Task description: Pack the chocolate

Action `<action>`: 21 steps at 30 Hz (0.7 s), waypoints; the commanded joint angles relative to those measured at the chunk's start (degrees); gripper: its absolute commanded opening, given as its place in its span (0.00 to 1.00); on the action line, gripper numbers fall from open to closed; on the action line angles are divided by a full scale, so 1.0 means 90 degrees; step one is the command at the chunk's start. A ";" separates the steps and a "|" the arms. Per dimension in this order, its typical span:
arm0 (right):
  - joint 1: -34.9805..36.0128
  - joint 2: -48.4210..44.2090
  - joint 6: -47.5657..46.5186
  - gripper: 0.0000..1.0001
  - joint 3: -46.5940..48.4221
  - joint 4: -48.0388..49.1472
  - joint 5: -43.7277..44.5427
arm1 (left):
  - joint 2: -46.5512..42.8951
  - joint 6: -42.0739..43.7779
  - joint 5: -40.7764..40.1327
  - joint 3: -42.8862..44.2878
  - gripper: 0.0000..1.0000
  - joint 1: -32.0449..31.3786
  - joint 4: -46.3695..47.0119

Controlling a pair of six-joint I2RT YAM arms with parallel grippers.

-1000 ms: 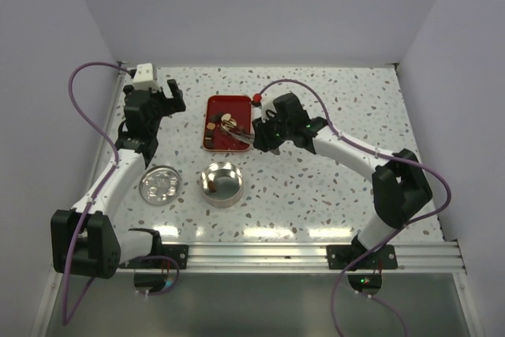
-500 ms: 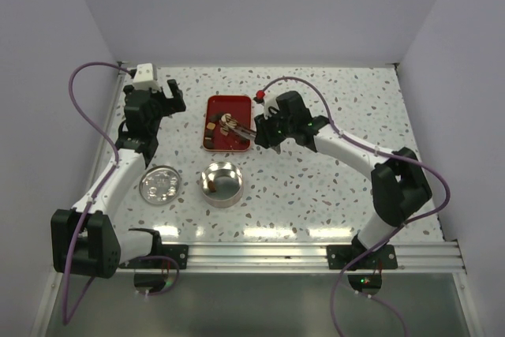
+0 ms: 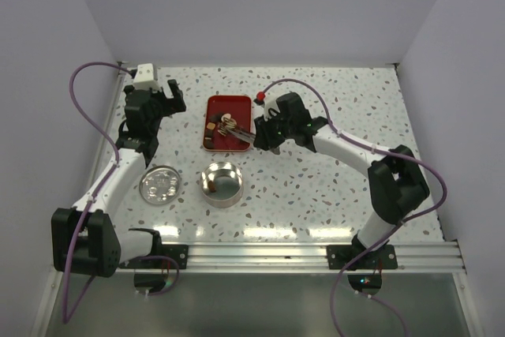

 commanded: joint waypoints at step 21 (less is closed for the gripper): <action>0.0017 -0.0262 0.0024 0.38 -0.0142 0.0063 -0.0243 | 0.0074 -0.0070 0.0090 0.0050 1.00 -0.0022 0.0233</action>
